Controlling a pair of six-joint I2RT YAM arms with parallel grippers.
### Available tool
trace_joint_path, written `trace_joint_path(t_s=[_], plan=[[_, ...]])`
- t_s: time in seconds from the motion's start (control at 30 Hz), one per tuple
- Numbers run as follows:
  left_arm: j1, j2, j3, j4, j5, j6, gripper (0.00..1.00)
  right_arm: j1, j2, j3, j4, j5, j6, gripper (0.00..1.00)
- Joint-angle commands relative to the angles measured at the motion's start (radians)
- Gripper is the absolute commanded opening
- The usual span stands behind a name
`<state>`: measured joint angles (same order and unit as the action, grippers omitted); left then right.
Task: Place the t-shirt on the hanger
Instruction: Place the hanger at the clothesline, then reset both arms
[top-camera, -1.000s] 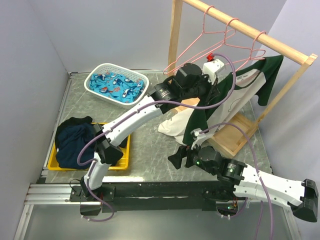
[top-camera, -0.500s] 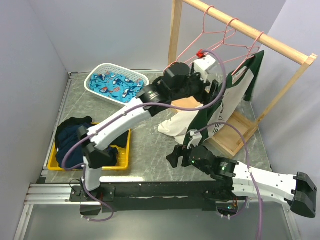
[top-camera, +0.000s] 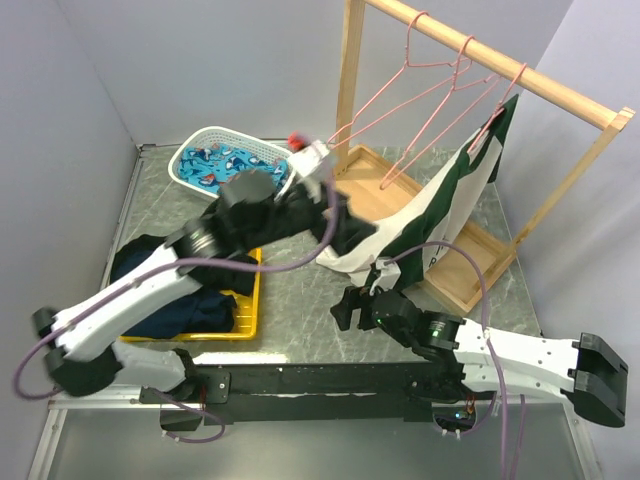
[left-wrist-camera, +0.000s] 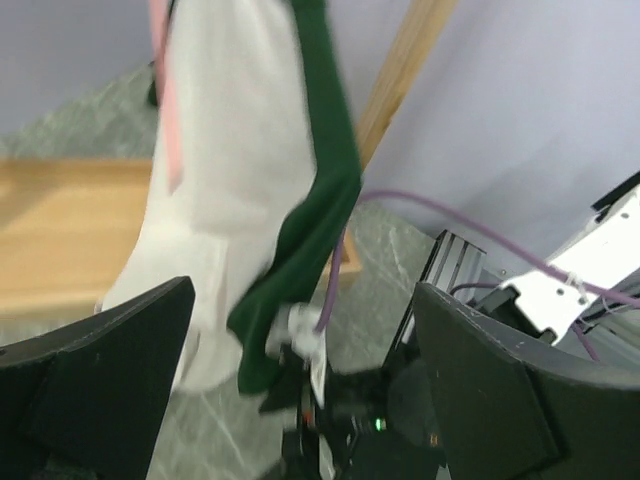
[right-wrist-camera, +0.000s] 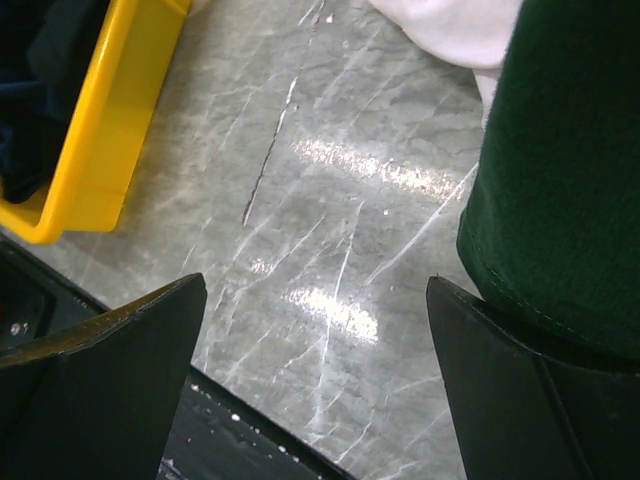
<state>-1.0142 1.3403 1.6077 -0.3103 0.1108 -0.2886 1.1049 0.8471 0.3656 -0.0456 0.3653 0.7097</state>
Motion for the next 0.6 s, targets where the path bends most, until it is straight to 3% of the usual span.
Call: trace_joint_path(t_s=[0.0, 0.13, 0.3, 0.57], plan=[[-0.001, -0.185, -0.287, 0.019, -0.228, -0.133, 0.96, 0.012, 0.033, 0.071, 0.044, 0.070, -0.003, 1.00], [-0.001, -0.343, -0.506, 0.014, -0.385, -0.266, 0.96, 0.015, 0.079, 0.107, 0.084, 0.087, -0.009, 1.00], [-0.001, -0.408, -0.725, 0.031, -0.486, -0.403, 0.96, 0.015, 0.156, 0.148, 0.107, 0.100, -0.013, 1.00], [-0.001, -0.403, -0.839, 0.086, -0.503, -0.486, 0.96, 0.013, 0.194, 0.173, 0.105, 0.107, -0.015, 1.00]])
